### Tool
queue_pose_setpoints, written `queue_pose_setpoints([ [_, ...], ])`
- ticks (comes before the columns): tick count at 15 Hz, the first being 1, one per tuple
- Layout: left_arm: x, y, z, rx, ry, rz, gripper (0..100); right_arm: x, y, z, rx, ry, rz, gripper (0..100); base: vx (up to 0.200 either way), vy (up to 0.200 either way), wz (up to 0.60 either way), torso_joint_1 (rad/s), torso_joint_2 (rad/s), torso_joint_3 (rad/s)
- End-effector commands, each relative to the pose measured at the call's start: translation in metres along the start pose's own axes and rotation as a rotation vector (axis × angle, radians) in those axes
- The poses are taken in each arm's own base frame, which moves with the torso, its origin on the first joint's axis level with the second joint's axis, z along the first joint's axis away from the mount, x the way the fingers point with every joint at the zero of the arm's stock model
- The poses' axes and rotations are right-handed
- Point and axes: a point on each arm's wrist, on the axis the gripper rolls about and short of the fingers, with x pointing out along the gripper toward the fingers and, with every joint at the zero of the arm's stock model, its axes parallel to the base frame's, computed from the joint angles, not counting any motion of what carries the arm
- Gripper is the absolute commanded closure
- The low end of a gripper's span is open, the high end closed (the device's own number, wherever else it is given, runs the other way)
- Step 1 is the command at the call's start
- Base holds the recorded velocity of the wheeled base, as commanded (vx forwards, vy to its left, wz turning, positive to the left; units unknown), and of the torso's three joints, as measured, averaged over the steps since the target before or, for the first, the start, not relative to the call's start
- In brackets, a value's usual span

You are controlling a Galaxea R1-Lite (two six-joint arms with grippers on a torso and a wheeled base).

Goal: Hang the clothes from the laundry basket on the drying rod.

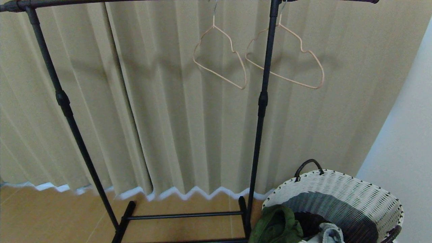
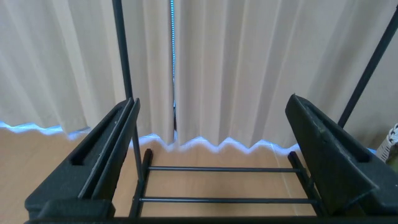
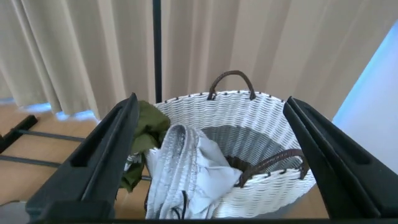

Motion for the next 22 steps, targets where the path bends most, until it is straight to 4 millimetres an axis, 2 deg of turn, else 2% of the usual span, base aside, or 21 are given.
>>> queue_pose_setpoints([
  [1,0.0,0.0,0.0,-0.001,0.001,0.001,0,-0.005,-0.001,0.019,0.004,0.056,0.018,0,0.0,0.0,0.0,0.0,0.0,0.0],
  [2,0.0,0.0,0.0,0.001,0.001,0.001,0,-0.003,-0.002,0.025,0.0,0.118,0.046,0,0.0,0.0,0.0,0.0,0.0,0.0],
  [4,0.0,0.0,0.0,0.001,0.001,0.001,0,0.017,-0.005,0.04,-0.086,0.292,0.085,0,0.0,0.0,0.0,0.0,0.0,0.0],
  [5,0.0,0.0,0.0,-0.001,0.001,0.001,0,0.022,-0.005,0.044,-0.099,0.324,0.081,0,0.0,0.0,0.0,0.0,0.0,0.0],
  [7,0.0,0.0,0.0,-0.001,0.001,0.001,0,0.057,-0.007,0.056,-0.189,0.526,0.099,0,0.0,0.0,0.0,0.0,0.0,0.0],
  [12,0.0,0.0,0.0,-0.001,0.001,0.001,0,0.106,-0.009,0.046,-0.26,0.739,0.156,0,0.0,0.0,0.0,0.0,0.0,0.0],
  [16,0.0,0.0,0.0,-0.001,0.001,0.001,0,0.127,-0.01,0.031,-0.339,0.89,0.233,0,0.0,0.0,0.0,0.0,0.0,0.0],
  [17,0.0,0.0,0.0,-0.001,0.001,0.001,0,0.127,-0.01,0.031,-0.339,0.89,0.233,0,0.0,0.0,0.0,0.0,0.0,0.0],
  [18,0.0,0.0,0.0,-0.001,0.001,0.001,0,0.142,-0.01,0.022,-0.359,0.943,0.263,0,0.0,0.0,0.0,0.0,0.0,0.0],
  [22,0.0,0.0,0.0,0.001,0.001,0.001,0,0.181,-0.011,0.006,-0.399,0.967,0.252,0,0.0,0.0,0.0,0.0,0.0,0.0],
])
